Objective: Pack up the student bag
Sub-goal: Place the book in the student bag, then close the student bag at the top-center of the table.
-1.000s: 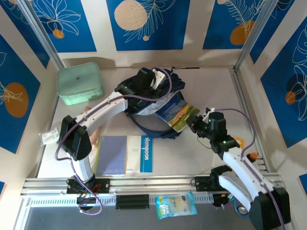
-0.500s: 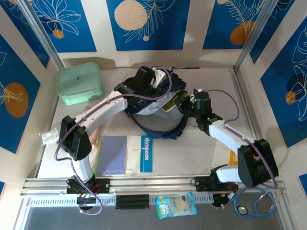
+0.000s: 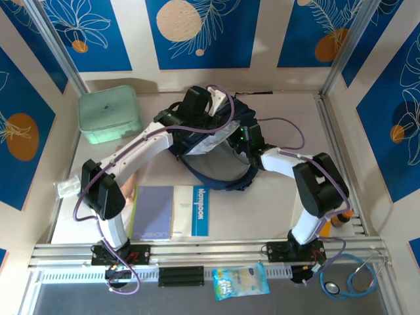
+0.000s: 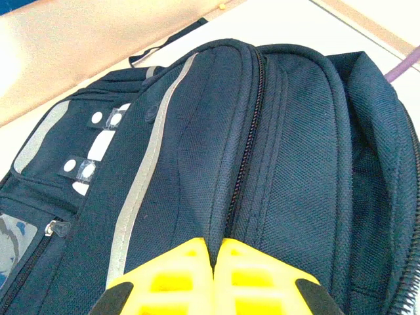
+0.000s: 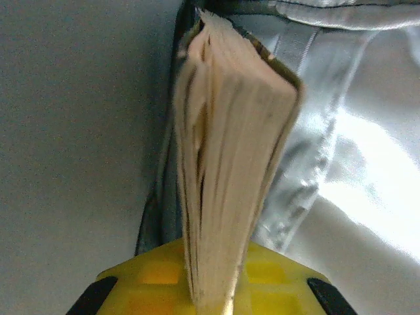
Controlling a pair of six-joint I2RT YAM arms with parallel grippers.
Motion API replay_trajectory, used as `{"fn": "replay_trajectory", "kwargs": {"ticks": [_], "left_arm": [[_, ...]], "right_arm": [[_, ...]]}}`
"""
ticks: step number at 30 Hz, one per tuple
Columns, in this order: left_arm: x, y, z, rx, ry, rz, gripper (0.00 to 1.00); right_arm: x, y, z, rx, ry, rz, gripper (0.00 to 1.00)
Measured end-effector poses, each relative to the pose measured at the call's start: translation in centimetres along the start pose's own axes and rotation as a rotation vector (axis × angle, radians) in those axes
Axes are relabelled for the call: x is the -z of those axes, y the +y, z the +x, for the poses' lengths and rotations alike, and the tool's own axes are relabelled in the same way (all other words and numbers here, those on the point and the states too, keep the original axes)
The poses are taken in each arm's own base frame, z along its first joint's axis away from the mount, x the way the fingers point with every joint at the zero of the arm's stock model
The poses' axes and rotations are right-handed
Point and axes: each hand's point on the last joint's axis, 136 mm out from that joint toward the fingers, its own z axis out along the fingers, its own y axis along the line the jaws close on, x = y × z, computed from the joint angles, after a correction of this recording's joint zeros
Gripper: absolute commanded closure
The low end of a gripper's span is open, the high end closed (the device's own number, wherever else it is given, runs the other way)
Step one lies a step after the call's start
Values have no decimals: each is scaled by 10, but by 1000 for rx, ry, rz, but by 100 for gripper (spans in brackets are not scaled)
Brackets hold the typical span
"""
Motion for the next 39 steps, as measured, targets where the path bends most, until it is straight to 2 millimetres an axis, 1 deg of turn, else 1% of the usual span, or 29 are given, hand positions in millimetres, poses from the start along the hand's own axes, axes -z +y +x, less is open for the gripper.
{"fn": "replay_trajectory", "kwargs": {"ticks": [4, 5, 8, 11, 12, 16, 19, 23, 25, 27, 29, 32, 34, 36, 37, 38, 39], "left_arm": [[0, 1, 0, 27, -1, -1, 100], [0, 2, 0, 35, -1, -2, 100], [0, 5, -1, 52, -2, -7, 100], [0, 8, -2, 70, -6, -11, 100], [0, 8, -2, 73, -7, -10, 100], [0, 9, -2, 82, -9, -10, 100], [0, 12, -3, 97, -10, -15, 100], [-1, 14, -4, 113, -16, -15, 100], [-4, 14, -4, 122, -20, -9, 100], [-9, 11, -5, 137, -24, 8, 100], [-16, 7, -3, 152, -26, 30, 100], [-29, 0, 7, 184, -16, 73, 100], [-40, -4, 16, 206, 0, 102, 100], [-53, -10, 27, 231, 26, 133, 100], [-60, -12, 32, 240, 37, 145, 100], [-69, -14, 38, 252, 52, 158, 94], [-76, -16, 43, 262, 66, 169, 78]], "right_arm": [[-24, -3, 2, -34, 9, -15, 89], [-29, -5, 4, -42, 16, -15, 86], [-39, -12, 8, -64, 38, -7, 61], [-43, -18, 14, -81, 68, 4, 42], [-43, -19, 15, -83, 75, 4, 36], [-37, -17, 17, -72, 91, -7, 23], [-19, -15, 18, -43, 90, -5, 19], [25, -1, 13, -8, 70, -37, 17], [46, 2, 10, -4, 60, -57, 17], [62, -5, 6, -4, 49, -46, 18], [75, -18, 5, 5, 43, -1, 18], [98, -34, -1, 47, -9, 99, 16], [118, -37, -4, 98, -74, 162, 16], [139, -36, -4, 172, -134, 216, 16], [146, -35, -5, 199, -153, 235, 16], [153, -34, -6, 229, -170, 256, 16], [159, -34, -8, 255, -186, 278, 16]]}}
